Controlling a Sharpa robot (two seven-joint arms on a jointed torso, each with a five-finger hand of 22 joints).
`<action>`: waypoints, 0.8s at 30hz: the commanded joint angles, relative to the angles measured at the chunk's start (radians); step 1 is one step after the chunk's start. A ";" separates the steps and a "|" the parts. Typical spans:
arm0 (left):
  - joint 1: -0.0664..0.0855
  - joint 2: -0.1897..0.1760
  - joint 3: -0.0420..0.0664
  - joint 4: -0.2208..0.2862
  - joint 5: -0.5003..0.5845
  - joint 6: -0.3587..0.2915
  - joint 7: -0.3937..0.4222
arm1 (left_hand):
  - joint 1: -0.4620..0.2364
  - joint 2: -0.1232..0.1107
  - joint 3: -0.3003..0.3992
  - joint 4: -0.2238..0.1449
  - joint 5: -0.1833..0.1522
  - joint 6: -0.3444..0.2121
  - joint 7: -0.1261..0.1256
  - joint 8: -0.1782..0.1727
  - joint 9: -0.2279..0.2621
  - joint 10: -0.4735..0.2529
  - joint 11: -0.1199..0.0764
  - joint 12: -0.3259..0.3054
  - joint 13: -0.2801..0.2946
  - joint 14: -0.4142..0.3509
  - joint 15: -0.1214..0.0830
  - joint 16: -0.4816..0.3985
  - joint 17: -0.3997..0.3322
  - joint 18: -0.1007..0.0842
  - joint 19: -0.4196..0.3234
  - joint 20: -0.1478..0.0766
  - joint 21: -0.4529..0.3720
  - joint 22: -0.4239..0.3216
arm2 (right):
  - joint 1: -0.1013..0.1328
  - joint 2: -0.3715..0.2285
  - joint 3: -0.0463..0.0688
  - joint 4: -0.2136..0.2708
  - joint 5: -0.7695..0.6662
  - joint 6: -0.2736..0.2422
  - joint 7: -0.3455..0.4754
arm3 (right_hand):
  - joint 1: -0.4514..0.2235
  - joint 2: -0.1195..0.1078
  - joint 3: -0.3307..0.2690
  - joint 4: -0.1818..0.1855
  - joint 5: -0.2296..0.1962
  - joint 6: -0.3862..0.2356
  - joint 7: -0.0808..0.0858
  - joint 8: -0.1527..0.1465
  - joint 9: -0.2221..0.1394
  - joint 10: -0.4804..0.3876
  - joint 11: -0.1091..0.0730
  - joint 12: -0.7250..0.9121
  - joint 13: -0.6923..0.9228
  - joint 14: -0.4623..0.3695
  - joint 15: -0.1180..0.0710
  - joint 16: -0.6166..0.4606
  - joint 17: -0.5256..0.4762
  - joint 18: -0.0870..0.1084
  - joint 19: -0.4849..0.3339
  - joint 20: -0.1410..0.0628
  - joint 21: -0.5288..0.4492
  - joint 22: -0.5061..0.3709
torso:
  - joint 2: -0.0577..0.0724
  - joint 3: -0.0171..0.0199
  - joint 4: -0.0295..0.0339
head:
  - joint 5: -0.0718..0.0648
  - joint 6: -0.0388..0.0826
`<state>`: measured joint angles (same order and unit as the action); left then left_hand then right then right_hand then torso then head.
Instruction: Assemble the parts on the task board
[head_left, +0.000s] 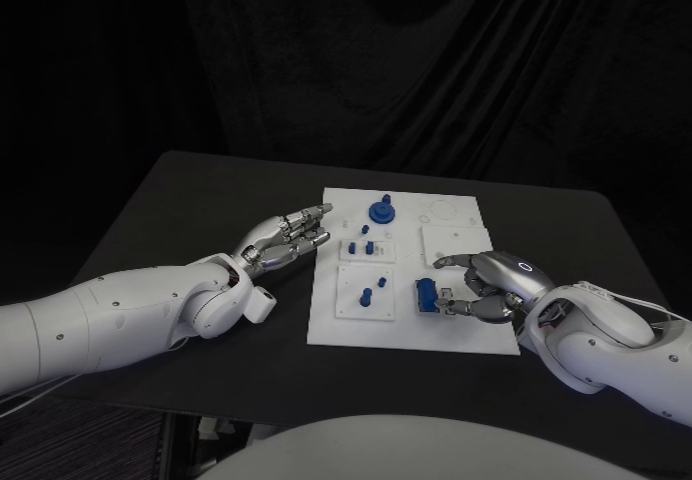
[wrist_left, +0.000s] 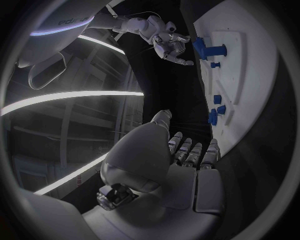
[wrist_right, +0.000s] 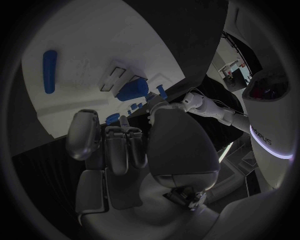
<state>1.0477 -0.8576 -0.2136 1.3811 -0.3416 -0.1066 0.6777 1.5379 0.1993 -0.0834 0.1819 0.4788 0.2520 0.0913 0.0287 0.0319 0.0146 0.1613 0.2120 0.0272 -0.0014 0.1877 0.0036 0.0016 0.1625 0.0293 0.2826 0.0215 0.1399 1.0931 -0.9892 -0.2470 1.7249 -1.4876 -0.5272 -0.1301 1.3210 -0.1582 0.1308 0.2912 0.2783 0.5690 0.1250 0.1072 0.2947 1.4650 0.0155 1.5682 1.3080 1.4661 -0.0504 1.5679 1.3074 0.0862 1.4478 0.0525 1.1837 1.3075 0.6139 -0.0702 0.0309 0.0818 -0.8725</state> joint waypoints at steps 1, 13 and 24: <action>-0.002 0.003 0.001 0.001 0.002 0.012 0.018 | -0.002 0.006 0.006 0.002 0.004 -0.003 0.005 0.006 0.001 0.000 -0.001 0.005 0.001 0.001 0.002 -0.004 -0.002 0.007 0.002 0.005 0.001 -0.001 | -0.001 0.007 0.001 -0.009 0.011 0.074 -0.020 | 0.001 -0.013 -0.010 0.002 0.004 -0.021 0.005 -0.013 -0.019 0.106 0.012 0.003 0.263 0.105 0.010 0.003 0.263 -0.010 -0.001 0.011 -0.004 0.161 | 0.000 0.0001 0.0016 | -0.002 0.000; -0.002 0.004 0.001 -0.001 0.002 0.012 0.019 | -0.003 0.006 0.006 0.002 0.005 -0.004 0.005 0.006 0.001 0.000 -0.001 0.004 0.001 0.001 0.002 -0.004 -0.002 0.007 0.002 0.005 0.001 -0.001 | -0.001 0.035 0.002 -0.037 0.011 0.105 -0.024 | -0.004 -0.001 -0.010 0.001 0.003 0.084 0.019 0.006 -0.017 0.106 0.028 0.003 0.263 0.105 0.024 0.003 0.263 -0.011 0.003 0.024 0.004 0.163 | 0.000 -0.0011 0.0009 | 0.001 0.000; -0.003 0.006 0.001 -0.002 0.002 0.013 0.019 | -0.003 0.006 0.006 0.002 0.005 -0.004 0.005 0.006 0.001 0.000 -0.001 0.004 0.001 0.001 0.002 -0.004 -0.002 0.007 0.002 0.005 0.001 -0.001 | 0.000 0.053 0.003 -0.055 0.032 0.107 -0.018 | 0.008 0.020 0.001 -0.007 0.000 0.124 0.022 0.013 -0.027 0.106 0.034 0.003 0.263 0.105 0.030 0.003 0.263 -0.011 0.003 0.029 0.004 0.163 | 0.000 0.0000 0.0022 | 0.001 0.000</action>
<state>1.0467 -0.8531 -0.2136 1.3779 -0.3416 -0.1054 0.6780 1.5379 0.1992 -0.0834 0.1820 0.4788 0.2520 0.0913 0.0287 0.0317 0.0146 0.1612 0.2120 0.0272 -0.0014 0.1877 0.0036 0.0009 0.1625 0.0293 0.2826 0.0215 0.1400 1.0932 -0.9366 -0.2441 1.6716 -1.4661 -0.4332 -0.1360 1.3316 -0.1469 0.1299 0.2864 0.2782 0.6858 0.1494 0.1163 0.2690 1.4666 0.0414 1.5682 1.3078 1.4652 -0.0301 1.5679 1.3074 0.0862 1.4507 0.0770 1.1837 1.3073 0.6141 -0.0706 0.0329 0.0811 -0.8725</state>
